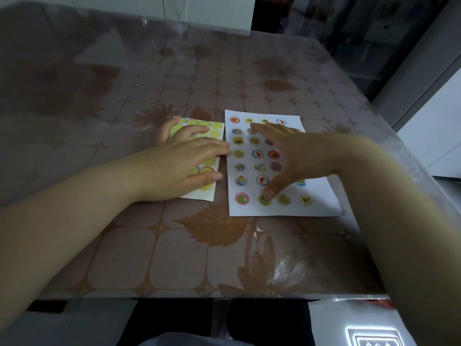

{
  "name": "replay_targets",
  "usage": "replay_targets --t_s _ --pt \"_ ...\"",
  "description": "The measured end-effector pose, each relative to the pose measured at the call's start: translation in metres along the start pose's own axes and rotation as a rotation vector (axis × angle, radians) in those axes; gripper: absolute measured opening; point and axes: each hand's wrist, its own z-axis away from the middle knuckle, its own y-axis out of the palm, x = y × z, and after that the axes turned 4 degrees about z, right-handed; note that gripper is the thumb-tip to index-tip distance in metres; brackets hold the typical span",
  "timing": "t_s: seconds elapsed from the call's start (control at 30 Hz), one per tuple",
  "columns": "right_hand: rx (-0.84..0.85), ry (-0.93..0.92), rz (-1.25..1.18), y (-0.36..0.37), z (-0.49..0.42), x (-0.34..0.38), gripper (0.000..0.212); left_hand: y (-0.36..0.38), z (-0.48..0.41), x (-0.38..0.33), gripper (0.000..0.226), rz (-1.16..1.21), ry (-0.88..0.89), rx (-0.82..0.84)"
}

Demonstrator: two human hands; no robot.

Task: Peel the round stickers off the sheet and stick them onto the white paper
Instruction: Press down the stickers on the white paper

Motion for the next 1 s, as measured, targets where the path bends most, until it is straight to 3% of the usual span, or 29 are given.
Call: replay_targets --t_s 0.23,0.43,0.67,1.0 --pt "0.011 0.001 -0.114 -0.012 0.017 -0.013 0.126 0.000 0.001 0.000 0.069 -0.017 -0.006 -0.003" --pt "0.086 0.004 -0.014 -0.009 0.017 -0.013 0.132 0.001 0.001 0.000 0.067 0.000 0.000 -0.019" --pt "0.062 -0.004 0.057 -0.005 0.010 -0.009 0.133 0.000 0.001 -0.001 0.068 -0.004 -0.006 -0.005" --pt "0.062 0.010 -0.005 -0.015 0.021 -0.026 0.133 0.000 0.000 -0.001 0.067 -0.002 -0.004 -0.007"
